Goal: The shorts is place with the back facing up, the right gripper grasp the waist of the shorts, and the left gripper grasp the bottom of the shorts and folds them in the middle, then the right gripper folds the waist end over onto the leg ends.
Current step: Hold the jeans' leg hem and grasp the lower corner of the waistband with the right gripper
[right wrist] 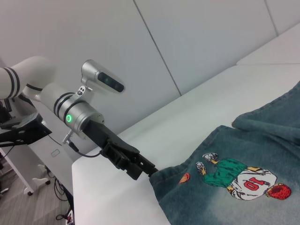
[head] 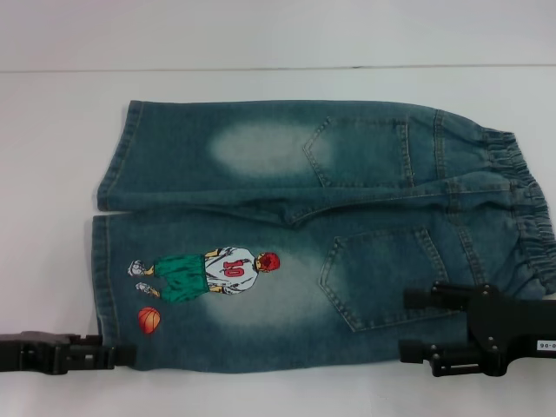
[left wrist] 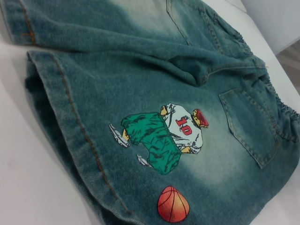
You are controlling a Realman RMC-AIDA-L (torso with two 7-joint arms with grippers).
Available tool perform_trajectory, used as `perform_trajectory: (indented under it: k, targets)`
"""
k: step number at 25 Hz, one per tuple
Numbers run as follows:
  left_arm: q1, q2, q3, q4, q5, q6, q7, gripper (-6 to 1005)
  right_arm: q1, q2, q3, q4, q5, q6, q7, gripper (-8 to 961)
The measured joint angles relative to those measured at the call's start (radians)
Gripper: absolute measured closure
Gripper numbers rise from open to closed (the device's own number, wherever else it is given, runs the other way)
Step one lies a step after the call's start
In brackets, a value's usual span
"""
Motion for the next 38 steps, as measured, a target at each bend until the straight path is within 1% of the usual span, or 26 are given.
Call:
perform_trajectory:
  k: [19, 26, 31, 38]
  targets:
    - [0.005, 0.005, -0.014, 0.008, -0.026, 0.009, 0.009, 112, 0.0, 0.0, 0.002, 0.0, 0.0, 0.001, 0.0, 36]
    - [0.003, 0.004, -0.002, 0.005, -0.02, -0.001, 0.004, 114, 0.001, 0.0, 0.002, 0.0, 0.0, 0.001, 0.0, 36]
    - [0.005, 0.004, -0.001, 0.007, -0.019, 0.018, 0.004, 115, 0.0, 0.0, 0.002, 0.0, 0.0, 0.001, 0.0, 37]
    - [0.004, -0.002, 0.029, 0.007, -0.005, 0.007, 0.004, 114, 0.002, 0.0, 0.002, 0.0, 0.0, 0.004, 0.009, 37]
